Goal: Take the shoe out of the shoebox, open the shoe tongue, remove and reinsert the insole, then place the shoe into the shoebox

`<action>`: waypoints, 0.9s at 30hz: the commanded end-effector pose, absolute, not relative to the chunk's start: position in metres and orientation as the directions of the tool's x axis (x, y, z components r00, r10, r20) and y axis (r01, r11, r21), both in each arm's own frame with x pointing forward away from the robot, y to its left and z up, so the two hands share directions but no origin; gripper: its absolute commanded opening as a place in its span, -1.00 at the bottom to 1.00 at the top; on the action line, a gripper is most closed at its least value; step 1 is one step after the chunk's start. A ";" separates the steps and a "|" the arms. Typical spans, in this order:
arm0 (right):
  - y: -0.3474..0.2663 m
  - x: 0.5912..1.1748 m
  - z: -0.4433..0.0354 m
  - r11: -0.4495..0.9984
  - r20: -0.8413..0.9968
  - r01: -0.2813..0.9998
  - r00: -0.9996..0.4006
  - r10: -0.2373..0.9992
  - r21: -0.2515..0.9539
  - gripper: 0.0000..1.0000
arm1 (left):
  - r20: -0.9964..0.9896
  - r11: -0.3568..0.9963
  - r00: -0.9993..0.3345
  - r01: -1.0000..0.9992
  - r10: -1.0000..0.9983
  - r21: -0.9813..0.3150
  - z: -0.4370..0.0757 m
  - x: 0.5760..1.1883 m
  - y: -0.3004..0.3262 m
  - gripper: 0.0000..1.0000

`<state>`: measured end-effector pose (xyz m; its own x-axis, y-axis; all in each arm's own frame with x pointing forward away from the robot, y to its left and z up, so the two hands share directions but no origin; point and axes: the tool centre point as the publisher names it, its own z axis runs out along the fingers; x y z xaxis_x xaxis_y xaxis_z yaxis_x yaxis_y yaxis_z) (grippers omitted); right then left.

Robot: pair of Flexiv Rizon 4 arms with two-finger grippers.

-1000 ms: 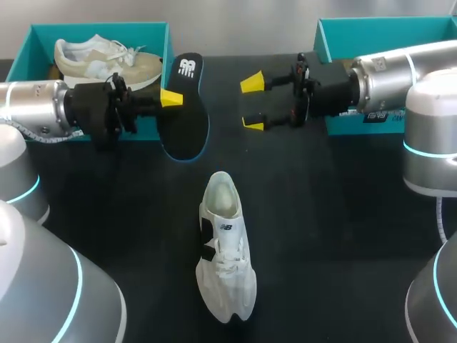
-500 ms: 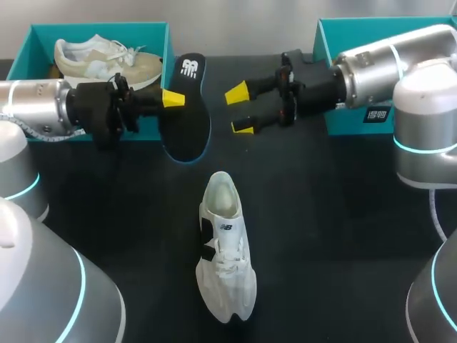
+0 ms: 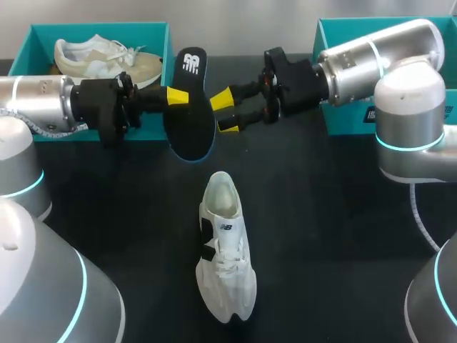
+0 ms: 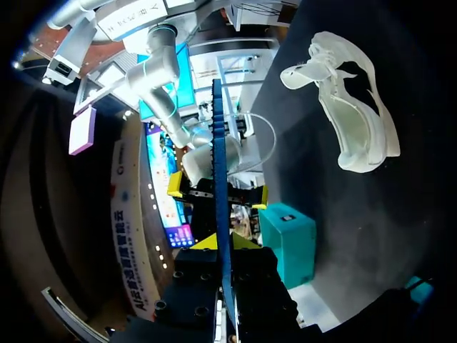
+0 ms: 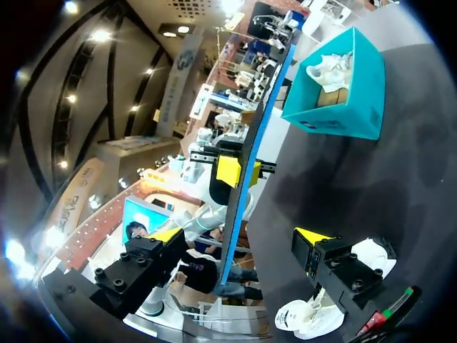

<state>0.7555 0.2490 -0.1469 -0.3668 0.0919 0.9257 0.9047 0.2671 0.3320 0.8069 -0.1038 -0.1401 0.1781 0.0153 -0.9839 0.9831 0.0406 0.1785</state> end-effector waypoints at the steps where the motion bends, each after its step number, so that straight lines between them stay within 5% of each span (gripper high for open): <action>1: 0.259 0.763 -0.152 0.271 0.925 0.901 -0.371 0.082 0.338 1.00 | -0.983 0.059 0.184 0.981 0.016 0.185 -0.142 0.803 -0.110 -1.00; 10: 0.266 0.762 -0.159 0.246 0.923 0.902 -0.379 0.063 0.354 0.98 | -0.982 0.075 0.187 0.979 0.006 0.187 -0.143 0.801 -0.116 -1.00; 13: 0.267 0.761 -0.161 0.248 0.923 0.902 -0.380 0.064 0.354 0.71 | -0.982 0.083 0.191 0.978 0.005 0.191 -0.143 0.801 -0.117 -1.00; 17: 0.268 0.759 -0.164 0.244 0.922 0.902 -0.381 0.063 0.356 0.00 | -0.980 0.090 0.197 0.976 0.001 0.197 -0.143 0.801 -0.119 -1.00; 27: 0.269 0.758 -0.164 0.223 0.920 0.903 -0.389 0.059 0.367 -0.11 | -0.975 0.100 0.222 0.970 0.005 0.221 -0.145 0.800 -0.122 -1.00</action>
<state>0.7598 0.2679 -0.1634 -0.3880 0.0573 0.9199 0.9021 0.2278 0.3664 0.8019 -0.1213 -0.1445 0.2194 0.0053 -0.9756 0.9712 0.0946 0.2189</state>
